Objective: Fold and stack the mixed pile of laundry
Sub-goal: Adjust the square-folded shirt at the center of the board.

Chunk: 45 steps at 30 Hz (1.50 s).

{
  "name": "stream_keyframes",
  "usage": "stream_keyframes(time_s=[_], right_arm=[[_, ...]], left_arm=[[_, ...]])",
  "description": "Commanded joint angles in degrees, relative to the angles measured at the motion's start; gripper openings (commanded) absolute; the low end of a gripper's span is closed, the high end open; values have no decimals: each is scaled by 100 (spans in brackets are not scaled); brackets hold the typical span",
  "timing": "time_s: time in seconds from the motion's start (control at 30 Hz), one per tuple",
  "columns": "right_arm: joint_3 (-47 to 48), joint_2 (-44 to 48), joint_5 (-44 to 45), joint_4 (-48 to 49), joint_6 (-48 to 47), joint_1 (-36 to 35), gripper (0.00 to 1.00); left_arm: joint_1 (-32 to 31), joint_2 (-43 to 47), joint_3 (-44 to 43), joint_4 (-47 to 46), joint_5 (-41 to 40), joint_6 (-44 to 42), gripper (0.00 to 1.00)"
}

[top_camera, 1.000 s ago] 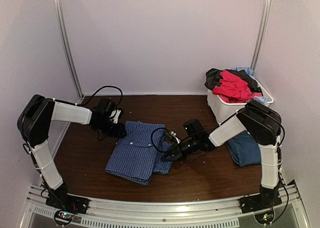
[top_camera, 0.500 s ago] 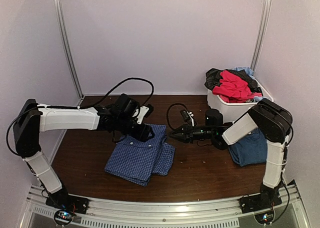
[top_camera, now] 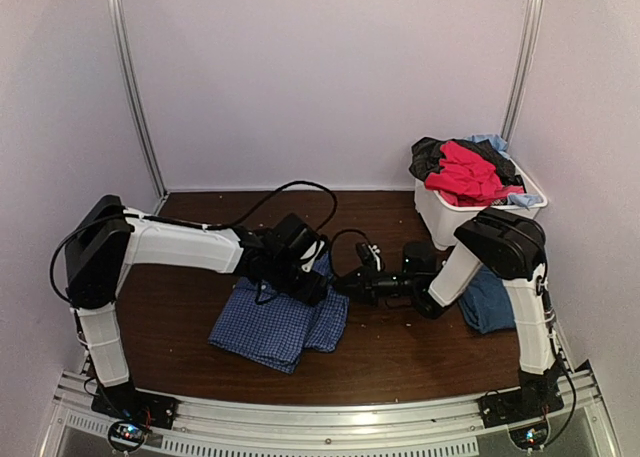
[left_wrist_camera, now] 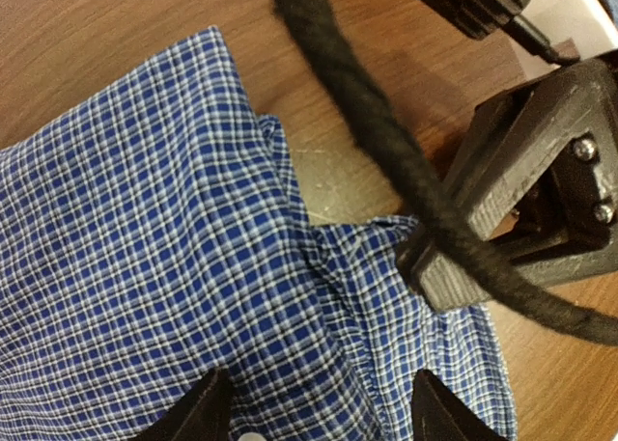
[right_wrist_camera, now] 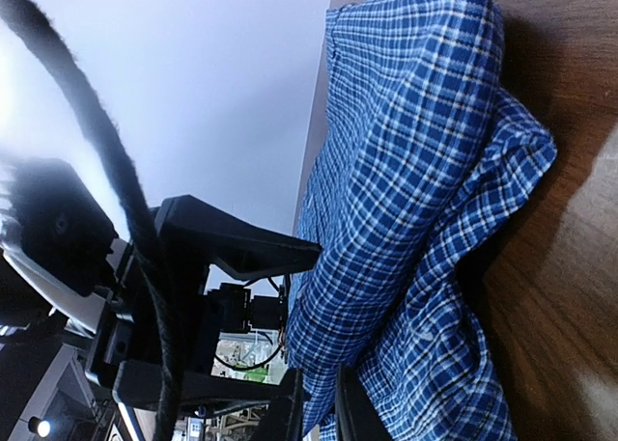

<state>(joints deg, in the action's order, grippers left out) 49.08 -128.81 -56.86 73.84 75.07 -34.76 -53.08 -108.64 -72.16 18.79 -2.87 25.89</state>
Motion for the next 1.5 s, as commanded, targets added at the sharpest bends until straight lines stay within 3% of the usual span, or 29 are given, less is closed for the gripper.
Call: stream_keyframes(time_s=[0.0, 0.1, 0.33, 0.47, 0.6, 0.87, 0.97, 1.07, 1.2, 1.47], right_arm=[[179, -142, 238, -580, -347, -46, 12], [298, -268, 297, -973, -559, -81, 10], [496, -594, 418, -1434, -837, -144, 8], [489, -670, 473, -1492, -809, -155, 7], [582, -564, 616, -2179, -1258, -214, 7], [599, 483, 1272, -4276, -2563, -298, 7], [834, 396, 1438, -4999, -2864, -299, 5], [932, 84, 1242, -4835, -2632, -300, 0], [832, -113, 1082, -4309, -2227, -326, 0], [858, -74, 1081, -4230, -2157, -352, 0]], left_arm=[[-27, -224, -307, 320, -488, 214, 63], [-28, -297, -386, 421, -588, 237, 53], [-31, -140, -310, 207, -220, 80, 13], [-33, 222, -179, 109, 15, 30, 0], [-33, 442, -73, 152, 21, 28, 0], [-26, 478, 59, 65, 65, 55, 0], [-25, 550, 118, -96, 266, 12, 0], [-34, 603, 115, -188, 598, -42, 0], [-53, 687, 104, -239, 918, -80, 0], [-97, 678, -25, -293, 1226, 40, 0]])
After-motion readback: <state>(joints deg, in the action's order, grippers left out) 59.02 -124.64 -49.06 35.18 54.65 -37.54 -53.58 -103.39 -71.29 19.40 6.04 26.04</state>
